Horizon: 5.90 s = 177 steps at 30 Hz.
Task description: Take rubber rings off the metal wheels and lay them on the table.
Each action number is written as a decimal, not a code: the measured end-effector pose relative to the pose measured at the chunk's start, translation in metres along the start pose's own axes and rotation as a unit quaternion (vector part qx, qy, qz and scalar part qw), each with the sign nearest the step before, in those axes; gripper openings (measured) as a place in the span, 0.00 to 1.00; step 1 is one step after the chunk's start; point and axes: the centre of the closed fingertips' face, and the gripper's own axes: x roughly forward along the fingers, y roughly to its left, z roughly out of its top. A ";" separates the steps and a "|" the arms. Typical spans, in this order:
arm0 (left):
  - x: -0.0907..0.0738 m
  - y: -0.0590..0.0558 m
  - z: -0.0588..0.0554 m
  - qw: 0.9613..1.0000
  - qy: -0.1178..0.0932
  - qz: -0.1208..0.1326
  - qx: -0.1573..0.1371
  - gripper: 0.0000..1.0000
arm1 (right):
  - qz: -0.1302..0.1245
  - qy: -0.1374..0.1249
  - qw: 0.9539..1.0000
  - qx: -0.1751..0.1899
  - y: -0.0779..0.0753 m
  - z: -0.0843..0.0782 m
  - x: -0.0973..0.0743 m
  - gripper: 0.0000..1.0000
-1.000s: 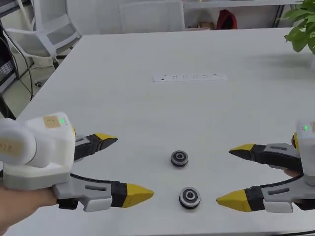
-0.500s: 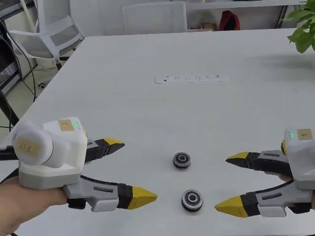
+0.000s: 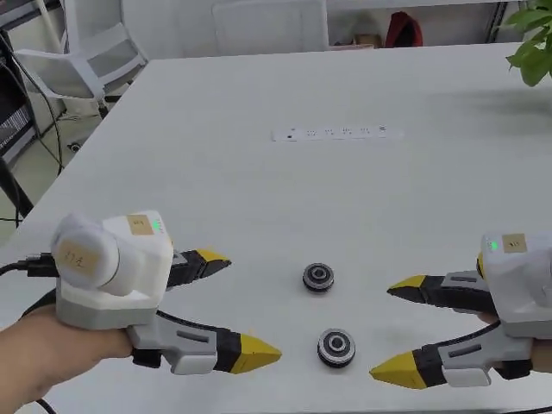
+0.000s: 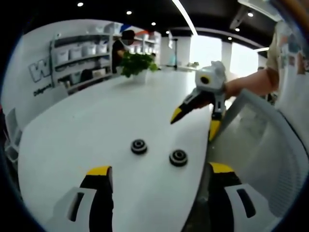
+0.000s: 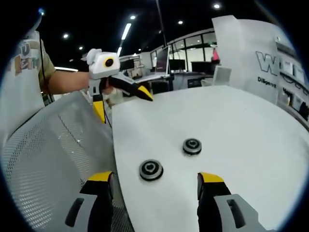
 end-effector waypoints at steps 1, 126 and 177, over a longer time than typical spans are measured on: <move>0.001 0.000 0.000 1.000 0.000 -0.001 0.000 0.81 | 0.001 0.001 1.000 0.000 0.000 -0.001 0.000 0.69; 0.105 -0.048 -0.020 0.986 0.065 -0.106 0.107 0.13 | 0.084 0.046 0.994 -0.045 0.002 -0.021 0.047 0.29; 0.105 -0.040 -0.020 0.991 0.055 -0.077 0.092 0.13 | 0.073 0.040 0.996 0.029 -0.001 -0.029 0.044 0.03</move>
